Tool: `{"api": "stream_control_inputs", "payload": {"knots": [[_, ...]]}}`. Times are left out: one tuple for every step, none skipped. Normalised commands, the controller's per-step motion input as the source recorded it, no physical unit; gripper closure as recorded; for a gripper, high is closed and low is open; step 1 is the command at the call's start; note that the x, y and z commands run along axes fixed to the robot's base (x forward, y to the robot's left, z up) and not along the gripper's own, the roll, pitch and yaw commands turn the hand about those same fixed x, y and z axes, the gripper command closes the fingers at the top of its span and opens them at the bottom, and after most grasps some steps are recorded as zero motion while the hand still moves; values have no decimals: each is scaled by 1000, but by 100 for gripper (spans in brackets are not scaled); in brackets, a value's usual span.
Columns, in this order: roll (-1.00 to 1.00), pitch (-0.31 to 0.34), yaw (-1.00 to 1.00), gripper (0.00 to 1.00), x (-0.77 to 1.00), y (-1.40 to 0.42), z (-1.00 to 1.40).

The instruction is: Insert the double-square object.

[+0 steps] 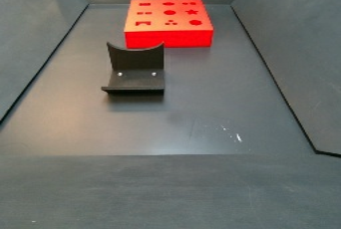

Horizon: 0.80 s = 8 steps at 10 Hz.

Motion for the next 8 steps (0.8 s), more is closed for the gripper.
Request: {"api": "stream_control_inputs", "payload": {"knots": [[0,-3,-1000,100,57,0,-189],[0,0,-940,100,189,0,-180],[0,0,-840,100,317,0,-180],[-14,0,-714,100,466,-3,-143],[-13,0,-609,100,583,-23,-146],[-7,0,-563,100,626,-37,-151],[-1,0,-520,100,669,-46,-160],[0,0,-460,100,729,-60,-166]]}}
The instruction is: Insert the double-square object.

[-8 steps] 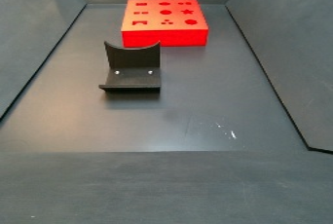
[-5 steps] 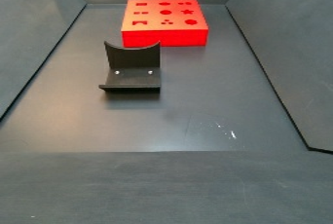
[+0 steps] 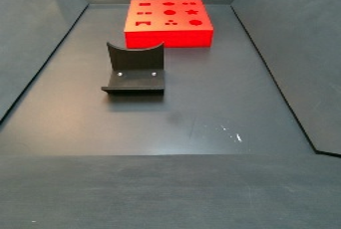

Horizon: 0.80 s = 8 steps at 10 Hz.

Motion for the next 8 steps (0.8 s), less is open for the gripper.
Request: {"api": "stream_control_inputs", "payload": {"knots": [[0,0,-446,100,746,-66,-171],[0,0,-483,100,706,-57,-166],[-3,0,-557,100,634,-40,-151],[-4,0,-583,100,609,-31,-149],[-7,0,-643,100,534,-23,-140],[-11,0,-706,100,469,-9,-131],[-13,0,-863,100,291,0,-131],[-10,0,-1000,100,0,0,-149]]}}
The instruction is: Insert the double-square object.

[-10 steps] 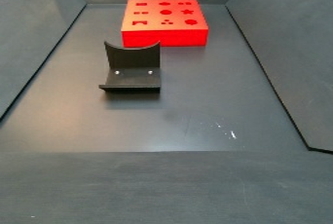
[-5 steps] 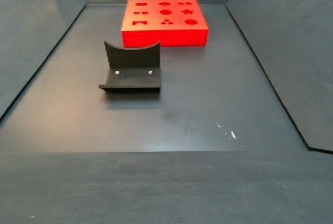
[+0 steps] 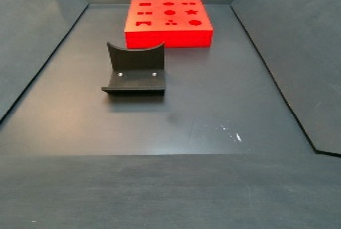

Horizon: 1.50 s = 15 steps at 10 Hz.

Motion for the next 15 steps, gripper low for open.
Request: {"api": "stream_control_inputs", "payload": {"knots": [[-4,0,-1000,100,0,0,-160],[0,0,-1000,100,0,0,-163],[0,0,-1000,100,0,0,-169],[0,0,-1000,100,0,0,-189],[0,0,-1000,100,0,0,-206],[0,0,-1000,100,0,0,-217],[0,0,-1000,100,0,0,-243],[0,0,-1000,100,17,0,-294],[0,0,-900,100,211,0,-286],[114,31,-557,100,400,-69,0],[30,0,-303,100,60,0,0],[0,0,-6,100,0,0,0],[107,33,-291,100,540,0,-114],[169,41,-420,100,626,0,-203],[144,24,-577,100,449,0,-166]]}}
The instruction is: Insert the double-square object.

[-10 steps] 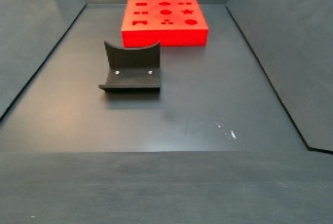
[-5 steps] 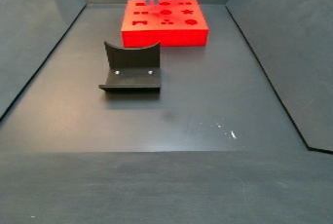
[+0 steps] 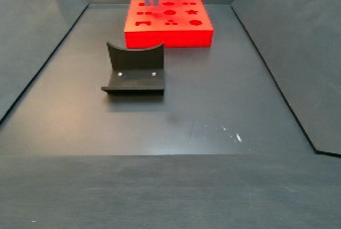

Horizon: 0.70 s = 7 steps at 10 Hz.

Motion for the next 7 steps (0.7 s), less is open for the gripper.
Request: {"api": "stream_control_inputs", "payload": {"knots": [[127,83,-543,100,403,11,-109],[103,54,-194,100,257,0,-206],[153,39,0,100,54,0,-200],[141,0,0,100,237,0,-300],[167,21,86,100,200,0,-343],[181,36,166,100,166,0,-294],[180,43,166,100,134,9,-311]]}}
